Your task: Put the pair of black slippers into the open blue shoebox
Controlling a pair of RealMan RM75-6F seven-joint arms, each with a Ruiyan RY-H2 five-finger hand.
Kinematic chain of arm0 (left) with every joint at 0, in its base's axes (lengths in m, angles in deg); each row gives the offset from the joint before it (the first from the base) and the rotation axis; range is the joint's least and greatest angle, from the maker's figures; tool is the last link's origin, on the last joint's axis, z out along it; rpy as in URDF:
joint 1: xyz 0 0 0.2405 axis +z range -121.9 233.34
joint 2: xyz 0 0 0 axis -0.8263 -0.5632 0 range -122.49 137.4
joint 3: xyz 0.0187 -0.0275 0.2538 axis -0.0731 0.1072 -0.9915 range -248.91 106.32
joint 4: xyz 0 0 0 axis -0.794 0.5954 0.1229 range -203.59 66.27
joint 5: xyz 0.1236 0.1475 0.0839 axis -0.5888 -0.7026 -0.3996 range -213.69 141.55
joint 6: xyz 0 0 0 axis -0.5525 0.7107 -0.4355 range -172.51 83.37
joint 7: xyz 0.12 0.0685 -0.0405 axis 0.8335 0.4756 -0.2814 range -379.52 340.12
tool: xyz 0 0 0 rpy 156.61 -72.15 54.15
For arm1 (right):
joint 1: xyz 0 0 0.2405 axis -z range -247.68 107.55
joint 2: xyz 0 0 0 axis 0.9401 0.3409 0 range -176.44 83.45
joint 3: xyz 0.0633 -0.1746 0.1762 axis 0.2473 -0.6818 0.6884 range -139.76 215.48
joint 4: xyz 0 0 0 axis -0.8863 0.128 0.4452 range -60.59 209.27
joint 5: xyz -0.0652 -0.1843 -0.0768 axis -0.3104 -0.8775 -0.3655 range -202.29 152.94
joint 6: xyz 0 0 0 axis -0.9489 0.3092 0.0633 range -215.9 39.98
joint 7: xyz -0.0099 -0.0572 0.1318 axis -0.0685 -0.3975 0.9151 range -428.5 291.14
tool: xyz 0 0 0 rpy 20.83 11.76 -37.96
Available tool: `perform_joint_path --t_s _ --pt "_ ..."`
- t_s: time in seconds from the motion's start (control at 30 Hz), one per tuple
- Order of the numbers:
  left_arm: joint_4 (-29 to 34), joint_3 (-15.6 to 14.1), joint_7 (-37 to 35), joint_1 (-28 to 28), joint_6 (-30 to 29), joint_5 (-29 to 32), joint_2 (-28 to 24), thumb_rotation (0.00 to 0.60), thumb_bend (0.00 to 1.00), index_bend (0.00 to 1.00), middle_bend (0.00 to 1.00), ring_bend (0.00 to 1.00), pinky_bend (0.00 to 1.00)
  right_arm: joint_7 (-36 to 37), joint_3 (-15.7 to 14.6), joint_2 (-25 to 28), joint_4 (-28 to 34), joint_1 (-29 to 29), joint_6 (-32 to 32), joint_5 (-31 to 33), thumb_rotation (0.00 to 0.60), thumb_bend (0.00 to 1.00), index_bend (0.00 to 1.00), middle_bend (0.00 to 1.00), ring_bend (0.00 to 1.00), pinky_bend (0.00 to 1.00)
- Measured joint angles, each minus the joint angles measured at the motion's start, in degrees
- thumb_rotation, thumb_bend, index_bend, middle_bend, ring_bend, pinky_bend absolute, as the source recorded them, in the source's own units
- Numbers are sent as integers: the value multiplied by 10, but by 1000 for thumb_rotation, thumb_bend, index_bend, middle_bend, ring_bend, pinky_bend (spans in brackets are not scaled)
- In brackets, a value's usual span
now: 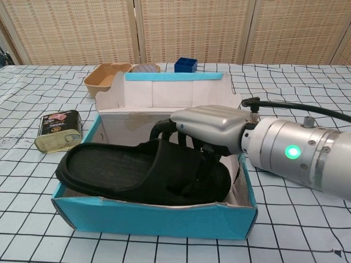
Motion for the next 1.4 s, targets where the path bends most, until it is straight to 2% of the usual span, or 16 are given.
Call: perform_joint_path --t_s 0.23,0.43,0.53,0.63,0.67,0.83,0.97,1.07,1.17,1.4 --pt "1 -1 5 -1 5 1 0 600 422 319 308 306 443 -43 -9 20 34 -17 -18 68 600 525 811 686 573 707" --pt "1 -1 14 -3 10 2 2 600 422 320 308 306 443 -87 -30 35 45 -40 -37 126 600 525 811 685 573 707" --pt "0 -1 18 -5 16 4 3 600 422 319 308 306 443 -87 -35 34 39 -45 -43 126 600 525 803 686 569 707" --pt "1 0 17 -5 17 6 3 600 422 319 308 306 443 -66 -38 31 28 -44 -42 110 600 523 714 669 497 687" --pt "1 0 17 -5 16 6 3 600 422 319 308 306 443 -55 -40 30 22 -43 -39 104 600 513 676 641 458 663" --pt "2 0 17 -2 9 3 2 600 421 320 308 306 443 -10 -48 33 6 -39 -22 84 600 354 414 351 185 402" --pt "2 -1 18 -3 11 2 2 600 421 319 308 306 443 16 -51 42 2 -36 -14 67 600 272 279 186 49 219" --pt "2 0 17 -3 13 5 2 600 421 319 308 305 443 32 -51 48 4 -34 -12 56 600 234 222 123 10 119" --pt "3 1 18 -3 14 7 2 600 422 325 308 306 443 48 -50 56 9 -32 -12 45 600 206 183 95 0 61" --pt "6 1 23 -4 16 7 1 600 422 332 308 306 444 81 -49 72 15 -25 -12 19 600 182 142 69 0 31"
